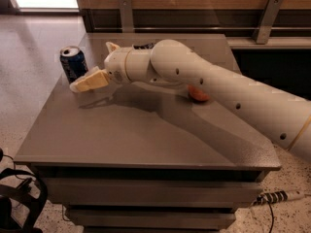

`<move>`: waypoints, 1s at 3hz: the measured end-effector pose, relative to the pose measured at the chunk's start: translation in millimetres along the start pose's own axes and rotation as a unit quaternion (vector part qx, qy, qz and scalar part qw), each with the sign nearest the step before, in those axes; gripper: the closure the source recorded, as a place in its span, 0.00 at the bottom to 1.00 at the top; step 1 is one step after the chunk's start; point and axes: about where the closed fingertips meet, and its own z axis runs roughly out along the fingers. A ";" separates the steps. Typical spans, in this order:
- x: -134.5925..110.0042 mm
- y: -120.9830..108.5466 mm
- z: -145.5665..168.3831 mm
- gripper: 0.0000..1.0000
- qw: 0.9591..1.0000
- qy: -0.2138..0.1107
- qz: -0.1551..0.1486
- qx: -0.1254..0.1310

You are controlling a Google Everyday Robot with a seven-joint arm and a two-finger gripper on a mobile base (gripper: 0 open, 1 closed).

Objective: Knock pepsi can over

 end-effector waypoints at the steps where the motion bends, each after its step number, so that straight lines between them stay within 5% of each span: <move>1: -0.4 7.7 19.4 0.00 1.000 -0.024 0.003 -0.011; 3: -4.2 16.2 41.1 0.41 0.999 -0.042 0.000 -0.026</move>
Offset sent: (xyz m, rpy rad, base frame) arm 0.0040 0.0467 -0.0094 0.0927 -0.0199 0.0633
